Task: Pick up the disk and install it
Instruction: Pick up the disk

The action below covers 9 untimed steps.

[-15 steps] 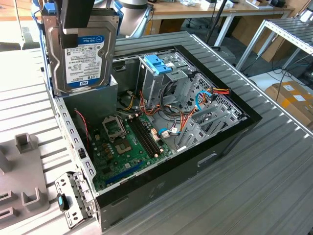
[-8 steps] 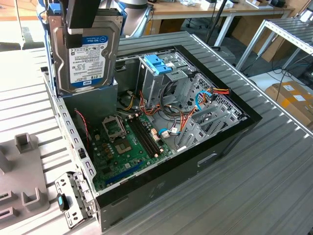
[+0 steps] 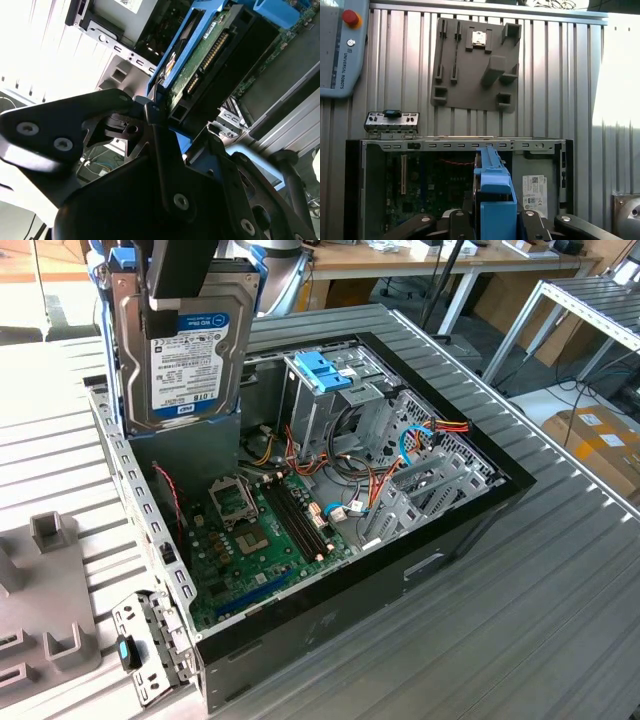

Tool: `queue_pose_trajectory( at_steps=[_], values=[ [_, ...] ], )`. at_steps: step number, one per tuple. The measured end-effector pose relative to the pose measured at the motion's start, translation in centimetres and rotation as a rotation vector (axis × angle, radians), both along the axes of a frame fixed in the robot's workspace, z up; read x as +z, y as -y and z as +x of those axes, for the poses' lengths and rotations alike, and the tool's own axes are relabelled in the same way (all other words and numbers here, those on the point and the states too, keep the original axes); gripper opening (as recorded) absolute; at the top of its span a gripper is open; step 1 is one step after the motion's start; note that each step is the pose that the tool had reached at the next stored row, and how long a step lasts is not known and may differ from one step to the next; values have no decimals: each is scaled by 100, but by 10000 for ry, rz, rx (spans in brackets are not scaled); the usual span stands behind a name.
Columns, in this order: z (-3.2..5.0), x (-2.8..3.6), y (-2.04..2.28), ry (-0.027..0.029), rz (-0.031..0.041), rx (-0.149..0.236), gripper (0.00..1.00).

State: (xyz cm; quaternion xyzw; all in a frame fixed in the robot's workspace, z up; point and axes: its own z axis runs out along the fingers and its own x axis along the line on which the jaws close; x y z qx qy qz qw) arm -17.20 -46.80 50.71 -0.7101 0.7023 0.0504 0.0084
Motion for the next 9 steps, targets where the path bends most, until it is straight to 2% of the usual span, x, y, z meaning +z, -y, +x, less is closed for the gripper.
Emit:
queue_pose_trajectory(
  at_steps=[9],
  values=[
    [89,-1,16,0,-1,0,37]
  ],
)
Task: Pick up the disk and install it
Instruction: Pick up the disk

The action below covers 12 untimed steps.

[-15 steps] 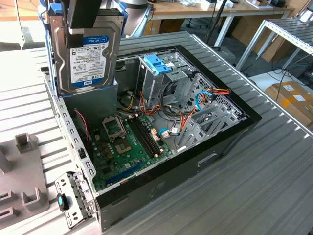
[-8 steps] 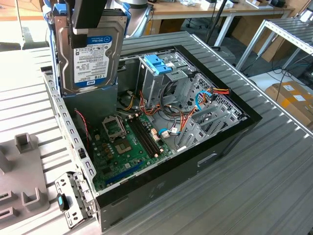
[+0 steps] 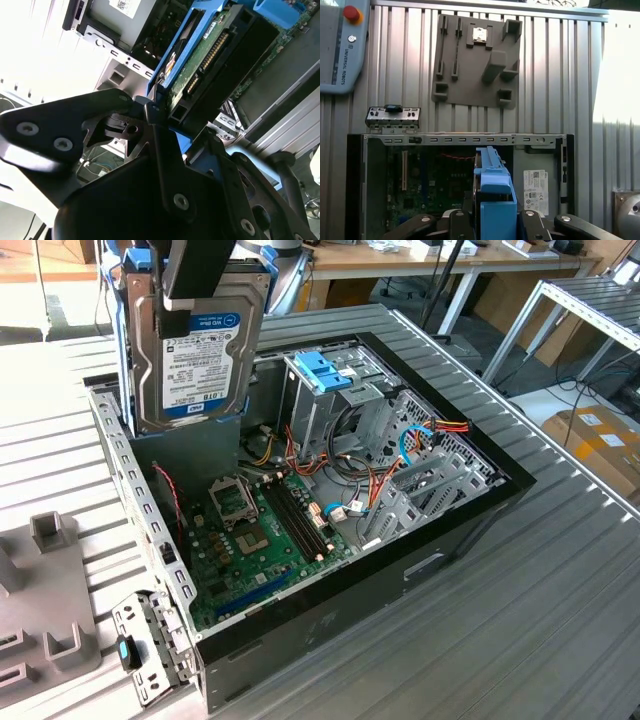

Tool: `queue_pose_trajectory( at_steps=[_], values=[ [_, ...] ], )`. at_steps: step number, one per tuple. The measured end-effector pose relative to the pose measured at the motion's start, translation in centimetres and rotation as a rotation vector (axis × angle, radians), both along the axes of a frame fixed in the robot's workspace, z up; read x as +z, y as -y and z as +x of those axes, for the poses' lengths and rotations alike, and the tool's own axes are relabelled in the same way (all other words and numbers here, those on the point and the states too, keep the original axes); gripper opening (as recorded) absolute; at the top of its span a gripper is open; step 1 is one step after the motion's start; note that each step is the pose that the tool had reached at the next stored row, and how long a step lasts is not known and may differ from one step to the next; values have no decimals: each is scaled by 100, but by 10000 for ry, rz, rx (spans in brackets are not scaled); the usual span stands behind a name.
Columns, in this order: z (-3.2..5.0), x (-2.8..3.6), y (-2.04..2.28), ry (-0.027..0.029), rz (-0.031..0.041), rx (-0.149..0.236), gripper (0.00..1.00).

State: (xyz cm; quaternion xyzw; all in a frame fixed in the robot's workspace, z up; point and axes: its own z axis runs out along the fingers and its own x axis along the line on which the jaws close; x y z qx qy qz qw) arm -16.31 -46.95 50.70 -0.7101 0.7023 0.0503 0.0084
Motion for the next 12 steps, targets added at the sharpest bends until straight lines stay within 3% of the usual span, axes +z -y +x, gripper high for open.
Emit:
queue_pose_trajectory(
  at_steps=[8,12],
  values=[
    [74,-2,21,0,1,0,37],
    [107,-4,61,0,0,0,37]
  ],
)
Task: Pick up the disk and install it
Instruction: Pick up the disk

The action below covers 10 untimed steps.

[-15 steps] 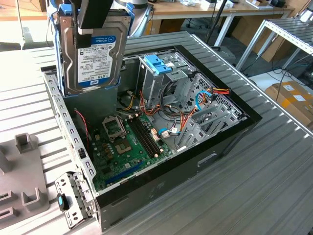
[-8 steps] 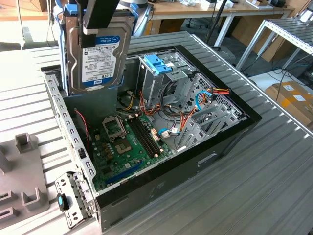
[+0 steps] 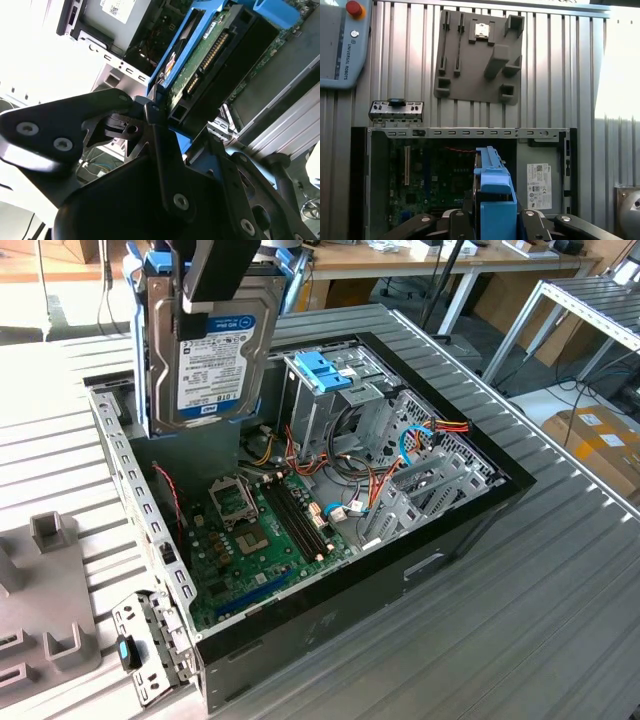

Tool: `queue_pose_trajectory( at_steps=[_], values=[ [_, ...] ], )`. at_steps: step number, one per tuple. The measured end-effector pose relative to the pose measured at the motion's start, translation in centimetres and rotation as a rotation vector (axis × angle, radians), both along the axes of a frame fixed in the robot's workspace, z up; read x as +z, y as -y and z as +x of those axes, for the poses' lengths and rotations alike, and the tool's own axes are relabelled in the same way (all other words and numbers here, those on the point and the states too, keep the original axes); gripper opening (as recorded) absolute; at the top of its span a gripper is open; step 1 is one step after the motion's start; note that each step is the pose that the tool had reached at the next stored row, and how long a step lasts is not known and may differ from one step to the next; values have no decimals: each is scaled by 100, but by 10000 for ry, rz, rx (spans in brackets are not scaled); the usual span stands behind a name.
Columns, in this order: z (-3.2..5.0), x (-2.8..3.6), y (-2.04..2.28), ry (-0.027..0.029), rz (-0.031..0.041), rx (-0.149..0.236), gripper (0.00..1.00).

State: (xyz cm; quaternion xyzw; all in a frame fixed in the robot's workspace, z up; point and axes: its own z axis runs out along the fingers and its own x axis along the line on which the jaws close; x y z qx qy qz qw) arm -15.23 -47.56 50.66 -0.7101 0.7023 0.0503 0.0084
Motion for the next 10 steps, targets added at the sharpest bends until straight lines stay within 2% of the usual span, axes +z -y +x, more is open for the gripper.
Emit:
queue_pose_trajectory(
  at_steps=[10],
  values=[
    [66,-2,66,0,0,1,37]
  ],
)
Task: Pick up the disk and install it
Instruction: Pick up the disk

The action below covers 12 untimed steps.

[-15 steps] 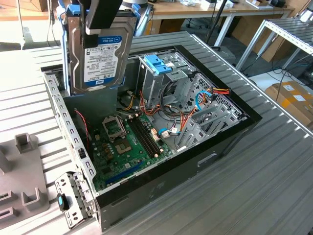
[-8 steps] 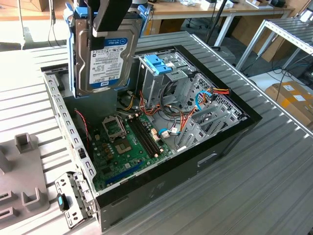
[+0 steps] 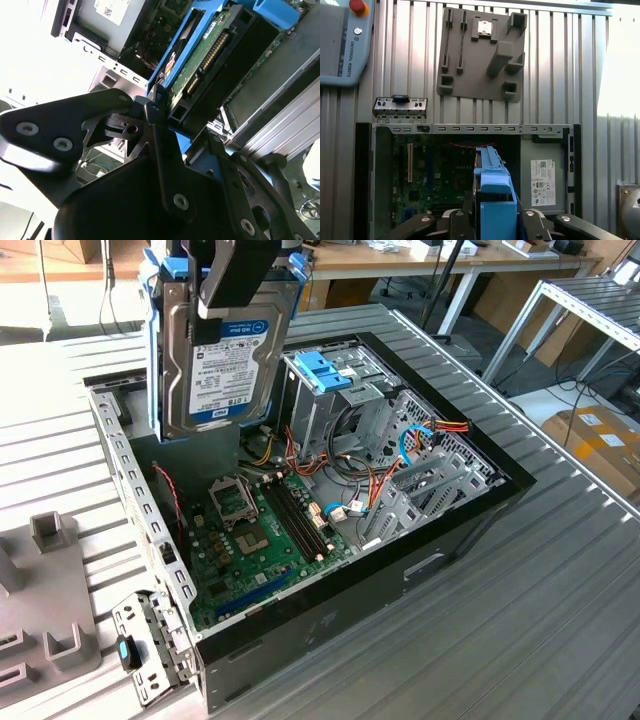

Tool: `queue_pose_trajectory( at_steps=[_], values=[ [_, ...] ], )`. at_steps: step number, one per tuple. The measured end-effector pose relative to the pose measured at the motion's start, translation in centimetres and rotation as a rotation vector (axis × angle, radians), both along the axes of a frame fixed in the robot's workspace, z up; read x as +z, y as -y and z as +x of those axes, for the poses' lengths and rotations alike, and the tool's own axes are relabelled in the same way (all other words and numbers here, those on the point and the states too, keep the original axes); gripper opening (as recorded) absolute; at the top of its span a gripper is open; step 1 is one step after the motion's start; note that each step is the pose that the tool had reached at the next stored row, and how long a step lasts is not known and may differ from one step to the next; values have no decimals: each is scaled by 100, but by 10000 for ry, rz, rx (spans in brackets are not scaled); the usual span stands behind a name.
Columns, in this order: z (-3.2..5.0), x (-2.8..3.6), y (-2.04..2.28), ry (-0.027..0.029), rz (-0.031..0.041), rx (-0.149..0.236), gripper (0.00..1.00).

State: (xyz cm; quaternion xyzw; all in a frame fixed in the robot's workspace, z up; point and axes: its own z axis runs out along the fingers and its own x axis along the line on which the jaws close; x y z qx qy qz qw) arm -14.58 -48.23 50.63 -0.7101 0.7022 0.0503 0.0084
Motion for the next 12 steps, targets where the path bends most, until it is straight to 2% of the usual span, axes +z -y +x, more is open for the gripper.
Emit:
queue_pose_trajectory(
  at_steps=[12],
  values=[
    [69,-3,59,1,1,0,37]
  ],
)
